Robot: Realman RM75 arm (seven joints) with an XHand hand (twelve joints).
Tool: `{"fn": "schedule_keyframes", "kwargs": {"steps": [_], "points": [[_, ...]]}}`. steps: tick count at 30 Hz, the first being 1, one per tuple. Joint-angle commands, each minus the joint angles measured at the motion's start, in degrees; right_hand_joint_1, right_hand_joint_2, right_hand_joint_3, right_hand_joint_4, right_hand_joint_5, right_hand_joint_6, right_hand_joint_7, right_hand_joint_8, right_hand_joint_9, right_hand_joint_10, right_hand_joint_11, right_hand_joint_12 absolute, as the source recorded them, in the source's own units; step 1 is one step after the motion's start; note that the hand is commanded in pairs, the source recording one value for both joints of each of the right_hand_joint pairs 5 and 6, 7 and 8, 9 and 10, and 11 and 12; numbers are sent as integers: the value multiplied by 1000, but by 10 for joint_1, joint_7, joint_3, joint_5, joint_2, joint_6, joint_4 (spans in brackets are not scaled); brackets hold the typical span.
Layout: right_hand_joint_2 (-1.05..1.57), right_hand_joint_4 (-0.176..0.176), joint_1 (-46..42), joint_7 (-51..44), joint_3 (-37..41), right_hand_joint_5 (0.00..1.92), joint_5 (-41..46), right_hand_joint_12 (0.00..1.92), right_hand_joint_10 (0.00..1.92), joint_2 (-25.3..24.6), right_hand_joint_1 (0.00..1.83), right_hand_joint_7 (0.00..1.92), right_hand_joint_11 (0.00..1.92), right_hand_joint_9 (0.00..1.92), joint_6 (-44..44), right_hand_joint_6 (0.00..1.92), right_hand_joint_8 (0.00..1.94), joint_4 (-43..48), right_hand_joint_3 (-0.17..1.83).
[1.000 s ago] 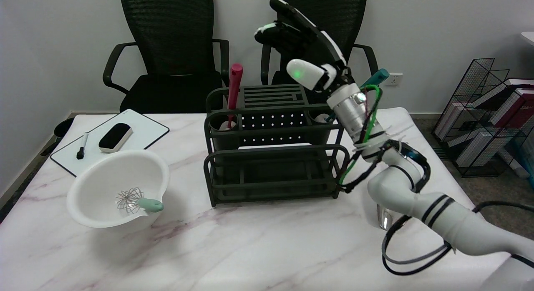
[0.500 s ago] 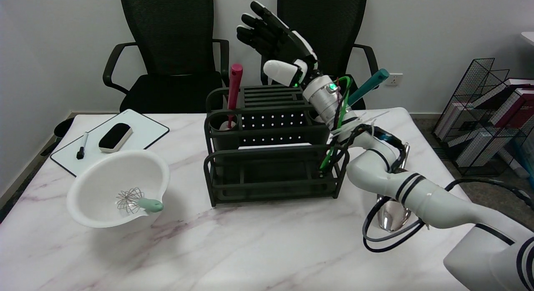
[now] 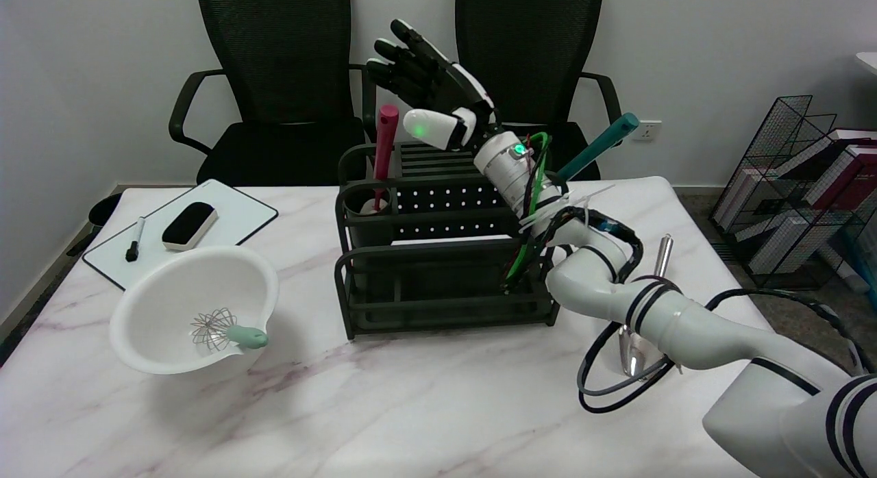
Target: Pick up the pink sponge bottle brush.
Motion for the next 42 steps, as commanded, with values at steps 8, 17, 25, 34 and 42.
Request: {"fn": "schedule_keyframes", "kwargs": {"steps": [8,17,25,34,42], "points": [[-177,0,-8,-3,-15,201,-28,366,527,-37,1261,350,366,527,-11,201,350,2,1184],[-122,0,-18,-12,-16,250,-28,324,508,-43,1265,365,324,508,-14,250,365,11,1235],[-100,0,-21,-24,-17,269,-28,301,479,-62,1268,364,301,479,-17,269,364,9,1262],[-75,0,-16,-24,-17,280,-28,289,466,-71,1270,360,289,466,-24,280,360,-2,1280],[-35,0,-15,-24,-15,293,-28,303,465,-75,1274,360,303,465,-31,293,360,-4,1284]]}}
